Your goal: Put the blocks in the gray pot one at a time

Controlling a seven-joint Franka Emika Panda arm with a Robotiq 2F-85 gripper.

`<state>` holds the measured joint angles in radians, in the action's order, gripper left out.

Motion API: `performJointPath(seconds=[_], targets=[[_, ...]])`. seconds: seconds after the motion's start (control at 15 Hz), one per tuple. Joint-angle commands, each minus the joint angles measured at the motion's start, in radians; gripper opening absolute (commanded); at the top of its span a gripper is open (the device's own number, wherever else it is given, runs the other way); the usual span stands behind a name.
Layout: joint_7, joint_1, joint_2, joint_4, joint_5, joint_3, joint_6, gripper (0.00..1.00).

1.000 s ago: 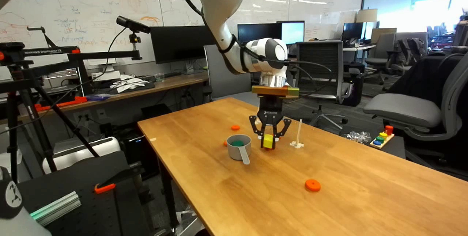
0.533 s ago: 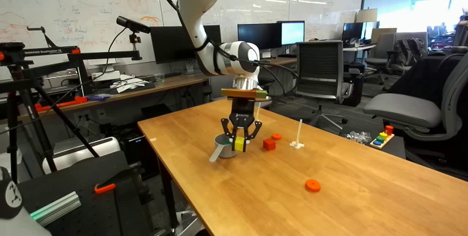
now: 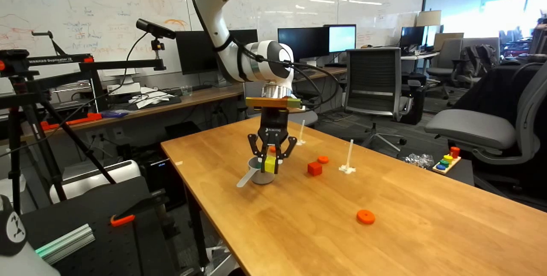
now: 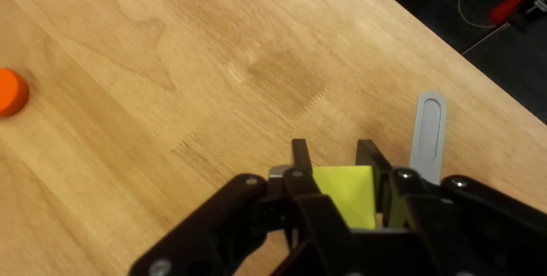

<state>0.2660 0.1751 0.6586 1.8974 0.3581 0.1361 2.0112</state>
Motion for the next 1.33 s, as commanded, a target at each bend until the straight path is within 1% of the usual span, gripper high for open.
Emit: performJointPath(seconds=[0.0, 0.13, 0.67, 0.73, 0.8, 0.87, 0.93, 1.13, 1.2, 1.27], targets=[[-0.024, 0.007, -0.063, 0.061, 0.001, 0.0, 0.012, 0.11], [-0.026, 0.013, -0.059, 0.048, -0.003, 0.003, -0.003, 0.11], [-0.061, 0.061, -0.001, -0.074, -0.03, 0.021, -0.051, 0.12], [-0.063, 0.068, 0.003, -0.084, -0.031, 0.022, -0.057, 0.3], [-0.071, 0.076, 0.006, -0.095, -0.032, 0.021, -0.066, 0.58], [-0.072, 0.081, 0.01, -0.104, -0.034, 0.021, -0.074, 0.58], [-0.075, 0.085, 0.011, -0.11, -0.032, 0.02, -0.076, 0.63], [-0.069, 0.087, 0.009, -0.119, -0.03, 0.019, -0.082, 0.88], [-0.068, 0.086, 0.008, -0.119, -0.029, 0.018, -0.082, 0.95], [-0.066, 0.083, 0.006, -0.12, -0.029, 0.017, -0.082, 1.0]])
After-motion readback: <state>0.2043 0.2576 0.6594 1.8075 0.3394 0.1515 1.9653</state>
